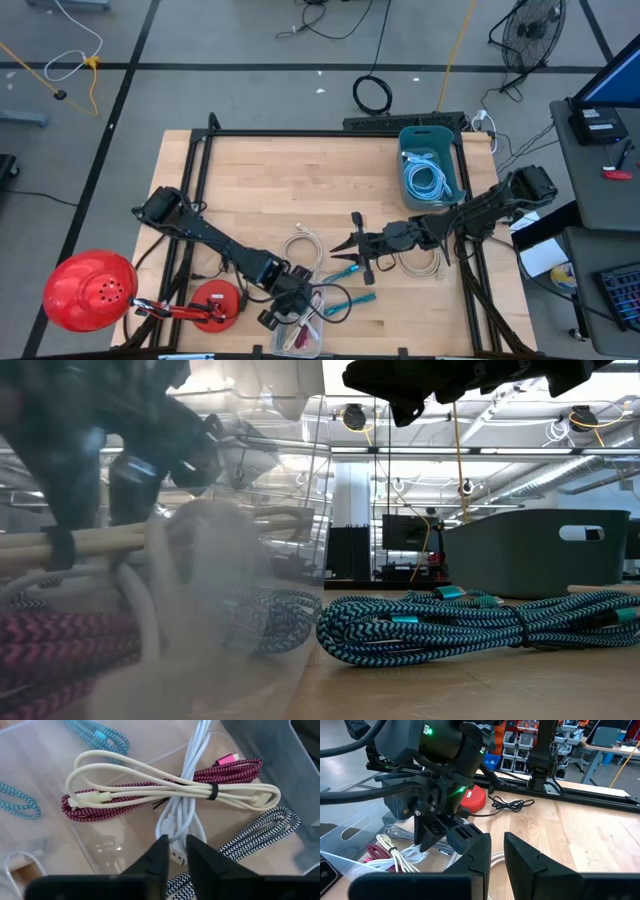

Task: Pick & Place USB Port
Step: Adjust the white charger cable in the transparent bin

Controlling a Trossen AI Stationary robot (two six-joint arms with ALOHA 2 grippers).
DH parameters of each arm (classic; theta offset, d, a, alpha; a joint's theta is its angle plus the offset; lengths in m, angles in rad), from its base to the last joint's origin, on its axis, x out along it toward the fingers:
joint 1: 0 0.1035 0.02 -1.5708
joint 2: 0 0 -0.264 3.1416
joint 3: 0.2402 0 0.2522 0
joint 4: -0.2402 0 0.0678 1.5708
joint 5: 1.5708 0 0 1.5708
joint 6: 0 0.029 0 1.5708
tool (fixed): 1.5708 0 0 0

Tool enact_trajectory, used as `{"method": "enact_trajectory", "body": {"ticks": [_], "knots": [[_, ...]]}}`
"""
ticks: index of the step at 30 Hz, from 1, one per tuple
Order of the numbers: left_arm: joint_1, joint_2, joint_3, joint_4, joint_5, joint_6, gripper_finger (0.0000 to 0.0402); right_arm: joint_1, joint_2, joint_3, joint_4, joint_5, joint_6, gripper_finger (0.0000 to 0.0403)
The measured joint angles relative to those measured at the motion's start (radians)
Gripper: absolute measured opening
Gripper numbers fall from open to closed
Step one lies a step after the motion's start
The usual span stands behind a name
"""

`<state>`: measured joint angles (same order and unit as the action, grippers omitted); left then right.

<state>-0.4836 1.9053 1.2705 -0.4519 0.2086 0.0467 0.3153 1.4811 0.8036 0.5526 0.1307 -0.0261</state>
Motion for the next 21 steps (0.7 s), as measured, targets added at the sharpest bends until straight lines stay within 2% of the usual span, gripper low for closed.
{"method": "enact_trajectory", "body": {"ticks": [5,9,15,21], "knots": [[0.005,0.000,0.000,0.000,0.001,0.004,0.0006,0.000,0.000,0.000,0.000,0.000,0.000,0.0043],[0.013,0.000,0.000,0.000,-0.004,0.004,0.0008,0.000,0.000,0.000,0.000,0.000,0.000,0.0043],[0.013,0.000,0.000,0.013,-0.094,0.037,0.0002,0.000,0.000,0.000,0.000,0.000,0.000,0.0043],[0.013,0.000,0.000,0.043,-0.100,0.053,0.0002,0.000,0.000,0.000,-0.003,0.000,0.000,0.0043]]}}
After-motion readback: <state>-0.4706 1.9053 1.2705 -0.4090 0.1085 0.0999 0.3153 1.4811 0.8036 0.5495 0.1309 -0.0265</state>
